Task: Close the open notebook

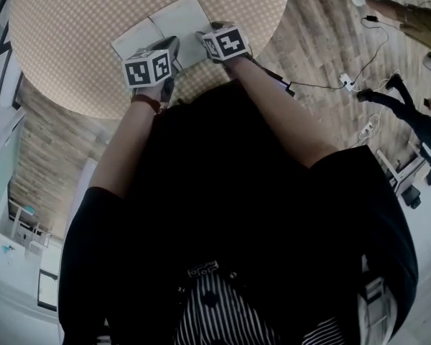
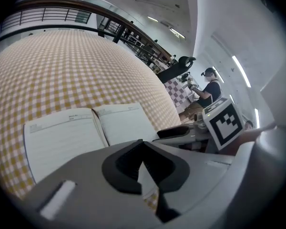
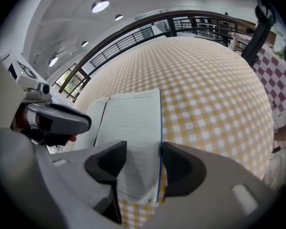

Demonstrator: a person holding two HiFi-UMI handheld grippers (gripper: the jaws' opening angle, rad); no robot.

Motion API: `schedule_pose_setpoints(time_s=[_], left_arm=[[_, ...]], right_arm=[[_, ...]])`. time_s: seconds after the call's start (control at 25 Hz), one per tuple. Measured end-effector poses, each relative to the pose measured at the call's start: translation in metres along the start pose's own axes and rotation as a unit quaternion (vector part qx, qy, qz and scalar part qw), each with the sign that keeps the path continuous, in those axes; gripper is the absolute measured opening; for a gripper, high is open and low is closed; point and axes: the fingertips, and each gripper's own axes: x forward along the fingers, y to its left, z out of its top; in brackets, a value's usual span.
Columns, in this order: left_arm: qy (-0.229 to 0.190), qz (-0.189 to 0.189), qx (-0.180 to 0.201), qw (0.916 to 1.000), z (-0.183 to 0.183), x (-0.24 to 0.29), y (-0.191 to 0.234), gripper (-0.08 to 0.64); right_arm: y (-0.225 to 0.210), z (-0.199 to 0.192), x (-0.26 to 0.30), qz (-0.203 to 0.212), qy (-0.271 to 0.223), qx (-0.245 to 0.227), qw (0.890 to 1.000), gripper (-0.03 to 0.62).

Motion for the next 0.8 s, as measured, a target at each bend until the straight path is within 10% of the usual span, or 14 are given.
schedule_pose_setpoints(time_s=[0.8], left_arm=[[0.017,-0.008,0.049,0.9986,-0.023,0.025,0.022,-0.005]], right_arm=[[0.051,-0.002,0.001,0.108,0.002,0.019,0.994,0.279]])
